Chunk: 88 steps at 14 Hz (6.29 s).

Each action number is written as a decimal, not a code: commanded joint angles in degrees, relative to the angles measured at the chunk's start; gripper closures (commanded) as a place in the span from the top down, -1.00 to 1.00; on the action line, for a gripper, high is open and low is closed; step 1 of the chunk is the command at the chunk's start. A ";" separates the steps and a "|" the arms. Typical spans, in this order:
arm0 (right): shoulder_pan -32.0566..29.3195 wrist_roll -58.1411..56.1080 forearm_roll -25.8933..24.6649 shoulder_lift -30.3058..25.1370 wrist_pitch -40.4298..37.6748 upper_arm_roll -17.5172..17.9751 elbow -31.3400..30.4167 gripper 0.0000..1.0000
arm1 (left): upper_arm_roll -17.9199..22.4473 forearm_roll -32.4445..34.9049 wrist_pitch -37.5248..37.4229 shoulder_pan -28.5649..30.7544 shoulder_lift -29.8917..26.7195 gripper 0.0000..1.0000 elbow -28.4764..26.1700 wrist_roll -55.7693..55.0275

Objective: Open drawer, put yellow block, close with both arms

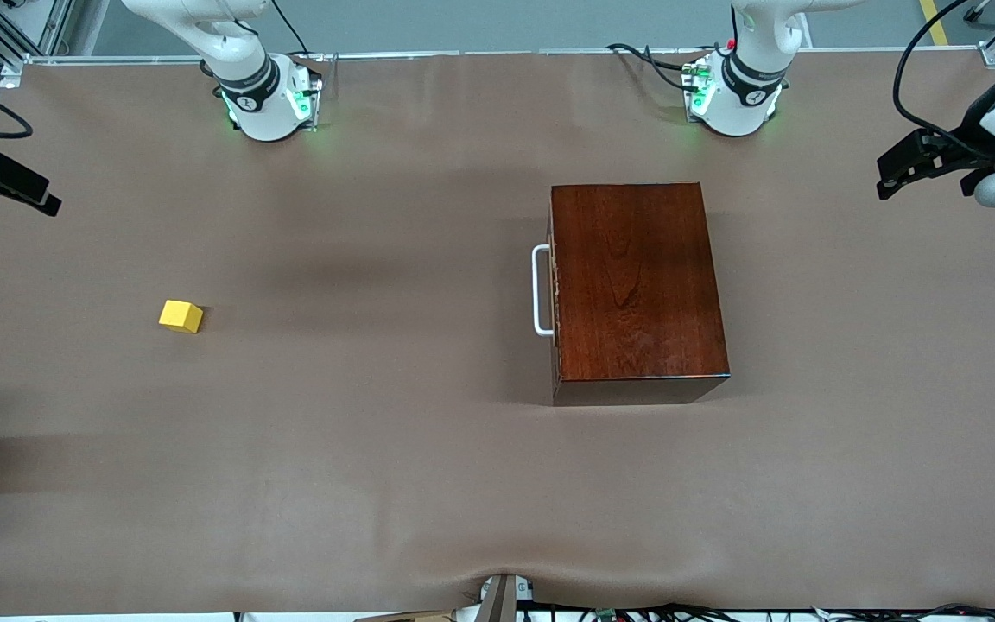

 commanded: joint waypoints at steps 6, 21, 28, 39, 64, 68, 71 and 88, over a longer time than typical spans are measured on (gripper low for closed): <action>-0.81 0.17 0.09 -0.42 0.13 0.61 -0.37 1.00 | -5.46 0.37 -1.25 -10.31 10.17 1.00 10.56 -8.85; -0.90 0.17 0.09 -0.42 0.13 0.61 -0.37 1.00 | 16.69 8.72 9.46 -58.50 44.10 1.00 30.44 -45.17; -0.81 0.17 0.09 -0.42 0.04 0.61 -0.37 1.00 | 17.65 8.98 11.14 -59.38 51.05 1.00 29.91 -50.63; -0.81 0.17 0.09 -0.42 -0.05 0.61 -0.37 1.00 | 17.30 10.65 12.28 -59.56 54.58 1.00 29.56 -49.93; -0.90 0.17 0.00 -0.42 -0.05 0.52 -0.37 1.00 | 15.37 8.10 21.86 -60.00 55.90 1.00 29.74 -54.40; -0.90 0.17 0.00 -0.42 -0.05 0.61 -0.37 1.00 | 14.93 6.79 23.88 -60.61 55.90 1.00 29.83 -56.69; -1.07 0.17 -0.09 -0.34 0.04 0.52 -0.37 1.00 | 14.15 6.78 25.29 -60.79 55.89 1.00 29.83 -58.45; -0.98 0.09 -0.88 0.37 -0.05 0.52 -0.37 1.00 | 12.12 5.12 33.20 -60.96 56.69 1.00 29.91 -64.25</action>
